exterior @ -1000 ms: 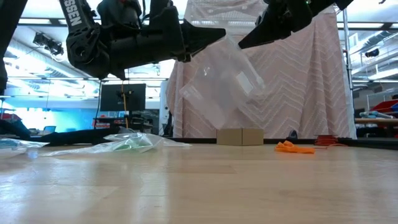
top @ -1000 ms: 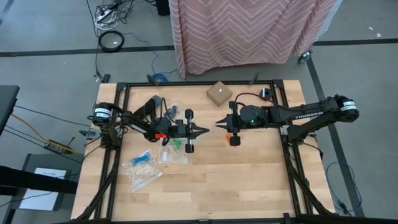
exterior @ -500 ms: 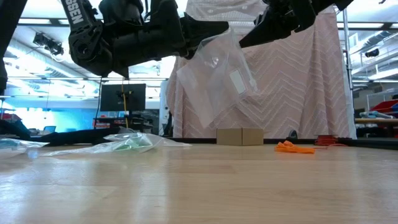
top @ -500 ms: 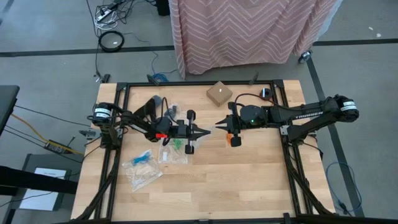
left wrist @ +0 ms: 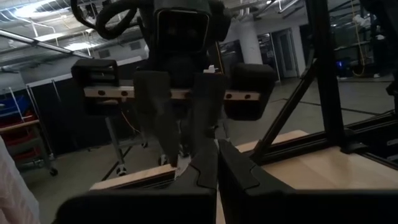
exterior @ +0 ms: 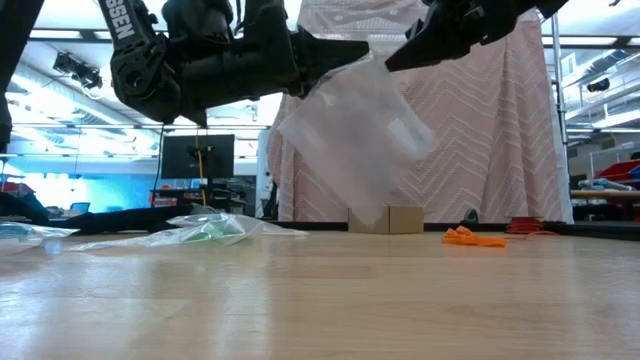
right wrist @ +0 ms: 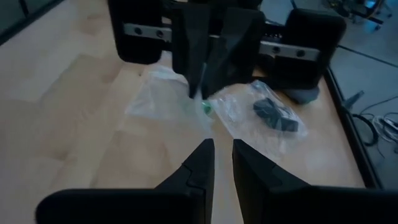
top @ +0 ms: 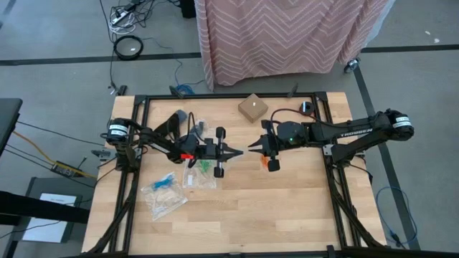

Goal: Sort rubber bands
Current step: Open the transparent zip bag

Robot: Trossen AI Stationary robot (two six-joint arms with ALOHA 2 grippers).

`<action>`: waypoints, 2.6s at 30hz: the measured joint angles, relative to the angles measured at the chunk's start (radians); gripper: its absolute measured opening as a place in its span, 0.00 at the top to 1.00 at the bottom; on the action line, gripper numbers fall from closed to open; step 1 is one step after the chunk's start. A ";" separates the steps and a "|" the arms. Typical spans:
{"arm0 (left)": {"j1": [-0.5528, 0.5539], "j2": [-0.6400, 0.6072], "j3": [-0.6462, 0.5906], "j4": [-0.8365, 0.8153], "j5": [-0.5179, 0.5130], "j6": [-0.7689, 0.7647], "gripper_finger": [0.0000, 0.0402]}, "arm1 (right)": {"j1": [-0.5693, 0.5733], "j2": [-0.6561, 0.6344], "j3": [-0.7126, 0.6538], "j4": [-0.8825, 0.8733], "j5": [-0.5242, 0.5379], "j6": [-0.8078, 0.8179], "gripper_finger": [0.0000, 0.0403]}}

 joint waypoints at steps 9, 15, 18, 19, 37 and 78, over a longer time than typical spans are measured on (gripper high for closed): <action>0.000 0.000 0.004 0.005 -0.003 0.005 0.99 | 0.000 0.000 0.000 0.015 -0.003 0.005 0.87; 0.006 0.000 0.005 -0.098 -0.023 0.014 0.99 | 0.022 -0.015 0.014 0.159 -0.140 -0.038 0.87; 0.007 0.000 0.005 -0.088 -0.030 0.035 0.99 | 0.027 -0.027 0.017 0.150 -0.117 -0.069 0.86; 0.006 0.000 0.005 -0.073 -0.030 0.039 0.99 | 0.024 -0.025 0.017 0.140 -0.098 -0.071 0.86; 0.005 0.000 0.005 0.002 -0.005 0.339 1.00 | -0.010 -0.007 0.017 0.102 -0.062 -0.073 0.86; 0.006 0.000 0.004 -0.038 -0.049 0.448 0.99 | -0.044 -0.011 0.017 -0.020 -0.085 -0.048 0.86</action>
